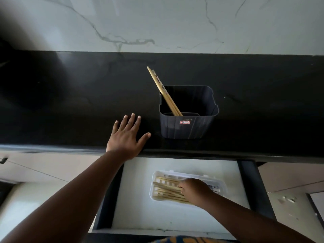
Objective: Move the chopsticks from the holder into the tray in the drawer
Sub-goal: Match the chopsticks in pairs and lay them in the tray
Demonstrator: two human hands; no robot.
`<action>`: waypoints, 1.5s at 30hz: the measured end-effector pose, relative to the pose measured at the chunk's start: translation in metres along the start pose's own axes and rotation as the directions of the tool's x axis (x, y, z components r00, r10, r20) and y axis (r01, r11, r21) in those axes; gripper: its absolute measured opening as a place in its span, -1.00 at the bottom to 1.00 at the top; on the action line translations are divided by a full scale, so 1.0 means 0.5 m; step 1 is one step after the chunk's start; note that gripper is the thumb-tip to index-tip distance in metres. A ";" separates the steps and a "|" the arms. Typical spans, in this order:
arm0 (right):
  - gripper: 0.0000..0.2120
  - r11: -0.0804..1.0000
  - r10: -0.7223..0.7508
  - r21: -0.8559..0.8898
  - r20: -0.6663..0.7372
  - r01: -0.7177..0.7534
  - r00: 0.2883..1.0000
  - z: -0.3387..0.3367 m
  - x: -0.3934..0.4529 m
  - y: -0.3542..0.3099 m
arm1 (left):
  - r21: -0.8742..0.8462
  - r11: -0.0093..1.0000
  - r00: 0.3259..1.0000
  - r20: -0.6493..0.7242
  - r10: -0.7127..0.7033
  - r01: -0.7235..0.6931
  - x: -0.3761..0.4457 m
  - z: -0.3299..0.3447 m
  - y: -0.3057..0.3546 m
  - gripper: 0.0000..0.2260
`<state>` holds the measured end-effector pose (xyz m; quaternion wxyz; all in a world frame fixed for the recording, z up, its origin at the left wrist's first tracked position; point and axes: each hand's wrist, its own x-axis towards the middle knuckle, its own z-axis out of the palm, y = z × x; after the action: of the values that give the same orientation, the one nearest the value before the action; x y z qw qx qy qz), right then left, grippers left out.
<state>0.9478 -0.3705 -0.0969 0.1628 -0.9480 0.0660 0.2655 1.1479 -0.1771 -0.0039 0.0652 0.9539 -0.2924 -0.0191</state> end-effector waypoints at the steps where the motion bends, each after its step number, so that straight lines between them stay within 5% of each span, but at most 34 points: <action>1: -0.84 0.999 -0.004 -0.031 0.001 0.004 1.000 0.006 0.003 0.000 | -0.002 1.000 1.000 -0.002 -0.004 0.004 0.001 0.000 0.000 -0.28; 6: -0.75 0.998 -0.044 -0.053 -0.181 0.036 0.983 0.023 0.002 0.013 | -0.013 1.000 1.000 -0.006 -0.008 0.008 0.002 0.004 0.000 -0.25; 12: -0.77 0.994 -0.037 -0.106 -0.147 0.021 0.988 -0.016 -0.029 0.013 | -0.025 1.000 1.000 -0.027 -0.003 0.003 0.005 0.005 -0.001 -0.25; 20: -0.85 0.917 -0.156 0.361 -0.063 0.168 0.986 -0.337 -0.169 -0.102 | -0.028 1.000 1.000 -0.012 0.005 -0.006 0.004 0.000 0.001 -0.19; 23: -0.88 0.809 -0.185 0.493 -0.301 0.319 0.935 -0.465 -0.195 -0.145 | -0.012 1.000 1.000 -0.003 0.000 0.000 0.005 0.001 0.001 -0.16; 27: -0.94 0.779 0.035 0.525 -0.582 0.343 0.812 -0.564 -0.136 -0.152 | -0.020 1.000 0.999 0.045 -0.002 0.003 0.010 -0.003 -0.001 -0.14; 34: -0.88 0.826 0.206 0.563 -0.353 0.032 0.913 -0.552 -0.001 -0.127 | -0.036 0.999 0.993 0.120 -0.002 0.006 0.013 -0.011 -0.003 -0.22; 45: -0.87 0.729 0.160 0.685 -0.184 0.010 0.970 -0.560 0.027 -0.098 | -0.037 0.999 0.992 0.128 0.004 0.001 0.013 -0.011 -0.003 -0.18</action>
<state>1.1046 -0.4213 0.1350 0.4789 -0.8429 0.2153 0.1173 1.1545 -0.1786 0.0011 0.0640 0.9490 -0.2965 -0.0857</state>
